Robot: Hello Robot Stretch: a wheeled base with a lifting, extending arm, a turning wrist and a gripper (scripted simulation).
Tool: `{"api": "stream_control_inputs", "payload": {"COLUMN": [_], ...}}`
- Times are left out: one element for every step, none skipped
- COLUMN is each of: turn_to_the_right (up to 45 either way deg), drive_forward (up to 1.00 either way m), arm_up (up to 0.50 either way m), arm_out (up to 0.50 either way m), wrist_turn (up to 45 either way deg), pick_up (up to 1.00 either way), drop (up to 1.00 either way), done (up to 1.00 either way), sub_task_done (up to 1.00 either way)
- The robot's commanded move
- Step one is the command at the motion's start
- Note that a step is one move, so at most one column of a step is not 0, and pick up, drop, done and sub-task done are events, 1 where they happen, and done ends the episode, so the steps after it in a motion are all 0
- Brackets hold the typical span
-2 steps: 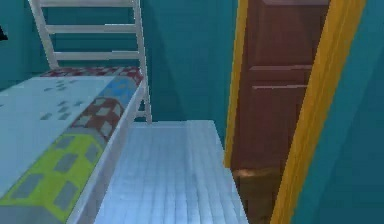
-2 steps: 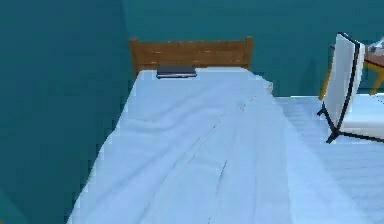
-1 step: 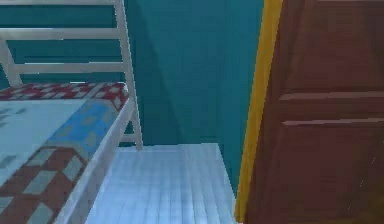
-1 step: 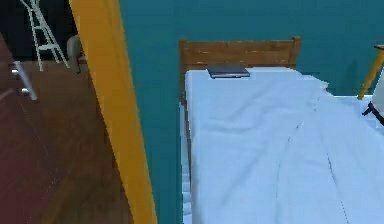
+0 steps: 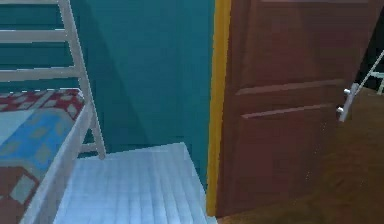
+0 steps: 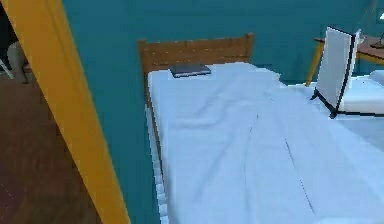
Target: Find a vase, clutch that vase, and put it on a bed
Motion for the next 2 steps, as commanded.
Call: {"api": "stream_control_inputs", "payload": {"turn_to_the_right": [0.0,45.0], "drive_forward": [0.45,0.0], "arm_up": [0.0,0.0], "arm_out": [0.0,0.0], "wrist_turn": [0.0,0.0], "pick_up": [0.0,0.0], "drop": [0.0,0.0], "done": [0.0,0.0], "sub_task_done": [0.0,0.0]}}
